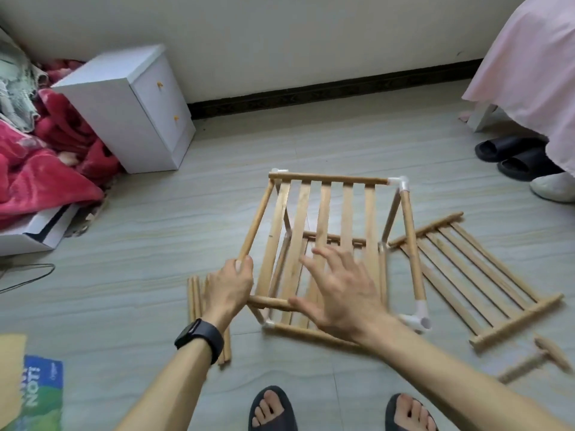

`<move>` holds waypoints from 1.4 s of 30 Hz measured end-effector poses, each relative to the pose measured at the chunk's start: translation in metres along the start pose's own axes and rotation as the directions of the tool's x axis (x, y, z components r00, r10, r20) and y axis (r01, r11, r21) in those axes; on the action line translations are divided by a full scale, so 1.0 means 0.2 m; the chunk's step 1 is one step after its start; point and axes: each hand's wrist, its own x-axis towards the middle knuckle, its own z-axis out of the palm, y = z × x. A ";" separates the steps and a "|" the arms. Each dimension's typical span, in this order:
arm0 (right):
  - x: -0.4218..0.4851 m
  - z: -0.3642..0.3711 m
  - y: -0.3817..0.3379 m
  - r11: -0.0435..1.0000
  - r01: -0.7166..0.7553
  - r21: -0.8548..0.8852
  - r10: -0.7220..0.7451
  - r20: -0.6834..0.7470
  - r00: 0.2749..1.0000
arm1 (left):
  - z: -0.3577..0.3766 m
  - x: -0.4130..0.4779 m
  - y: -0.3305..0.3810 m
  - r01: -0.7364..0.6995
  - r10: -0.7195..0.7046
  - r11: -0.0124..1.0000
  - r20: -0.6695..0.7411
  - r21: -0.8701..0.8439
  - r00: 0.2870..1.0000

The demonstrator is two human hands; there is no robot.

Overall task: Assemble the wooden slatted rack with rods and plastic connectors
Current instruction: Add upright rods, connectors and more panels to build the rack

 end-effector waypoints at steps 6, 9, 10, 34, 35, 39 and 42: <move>-0.10 0.18 -0.16 0.956 0.241 -0.170 -0.214 0.160 0.964 | 0.01 -0.28 -0.03 0.096 0.005 0.928 0.268 -0.361 0.963; -0.19 0.20 -0.16 0.925 0.326 -0.196 -0.298 0.160 0.941 | 0.04 -0.35 -0.07 0.148 -0.004 0.862 0.284 -0.485 0.959; -0.21 0.20 -0.15 0.917 0.343 -0.203 -0.318 0.149 0.936 | 0.05 -0.36 -0.07 0.165 -0.008 0.835 0.289 -0.524 0.957; -0.22 0.16 -0.03 0.956 0.220 -0.194 -0.204 0.096 0.974 | 0.10 -0.44 -0.03 0.165 -0.004 0.810 0.275 -0.562 0.961; -0.22 0.16 -0.03 0.957 0.214 -0.195 -0.199 0.090 0.976 | 0.10 -0.44 -0.02 0.161 -0.011 0.810 0.260 -0.564 0.965; -0.23 0.17 -0.04 0.959 0.197 -0.202 -0.184 0.085 0.979 | 0.14 -0.43 -0.01 0.150 -0.068 0.828 0.168 -0.540 0.983; -0.24 0.16 -0.06 0.960 0.188 -0.206 -0.176 0.071 0.982 | 0.16 -0.42 0.01 0.146 -0.098 0.821 0.116 -0.552 0.988</move>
